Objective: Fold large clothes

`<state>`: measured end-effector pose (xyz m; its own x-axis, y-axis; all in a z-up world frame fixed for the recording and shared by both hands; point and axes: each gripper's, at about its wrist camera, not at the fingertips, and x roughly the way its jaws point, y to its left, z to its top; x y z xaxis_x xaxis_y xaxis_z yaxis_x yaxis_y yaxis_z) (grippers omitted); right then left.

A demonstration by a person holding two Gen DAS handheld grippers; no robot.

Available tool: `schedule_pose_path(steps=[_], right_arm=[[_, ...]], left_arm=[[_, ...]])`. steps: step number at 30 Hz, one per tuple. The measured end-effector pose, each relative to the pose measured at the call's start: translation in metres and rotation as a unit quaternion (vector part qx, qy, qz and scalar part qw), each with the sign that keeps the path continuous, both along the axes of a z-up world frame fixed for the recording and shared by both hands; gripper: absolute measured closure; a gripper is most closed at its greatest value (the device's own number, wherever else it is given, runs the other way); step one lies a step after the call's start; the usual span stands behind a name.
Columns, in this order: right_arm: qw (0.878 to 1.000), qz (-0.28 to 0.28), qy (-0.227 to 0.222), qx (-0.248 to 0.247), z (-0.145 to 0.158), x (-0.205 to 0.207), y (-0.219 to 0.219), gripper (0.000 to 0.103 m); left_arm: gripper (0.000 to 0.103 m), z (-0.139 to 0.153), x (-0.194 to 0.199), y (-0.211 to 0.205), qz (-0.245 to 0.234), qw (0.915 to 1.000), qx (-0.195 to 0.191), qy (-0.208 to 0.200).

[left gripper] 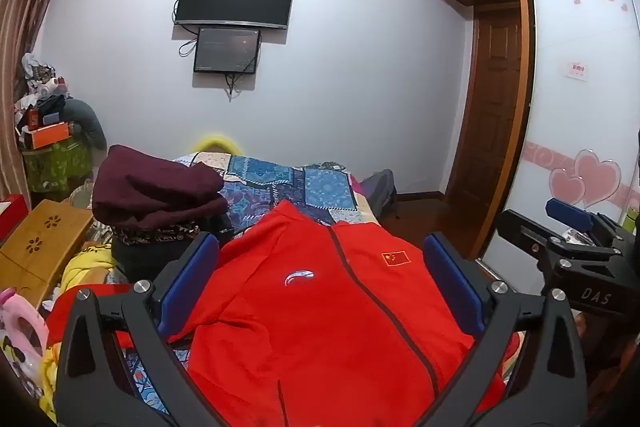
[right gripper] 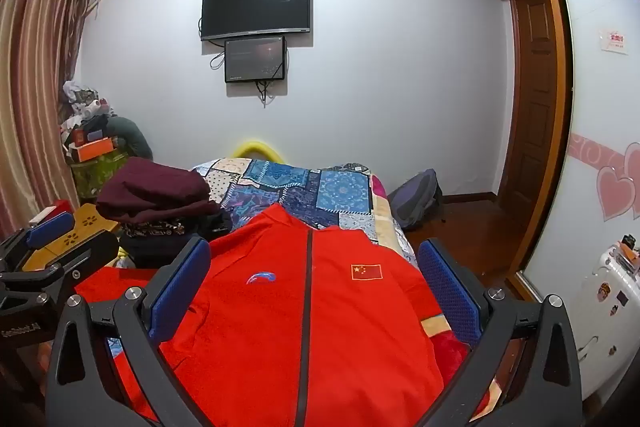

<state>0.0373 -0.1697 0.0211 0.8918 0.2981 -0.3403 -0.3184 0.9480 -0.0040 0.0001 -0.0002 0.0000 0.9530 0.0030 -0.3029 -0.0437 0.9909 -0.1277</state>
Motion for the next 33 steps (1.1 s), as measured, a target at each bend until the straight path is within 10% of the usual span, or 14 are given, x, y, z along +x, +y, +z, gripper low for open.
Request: schedule_pose_path(steps=[33], right_arm=[[1.000, 0.000, 0.007, -0.005, 0.001, -0.002, 0.005, 0.000]], left_arm=[[0.000, -0.006, 0.003, 0.006, 0.007, 0.9999, 0.010, 0.003]])
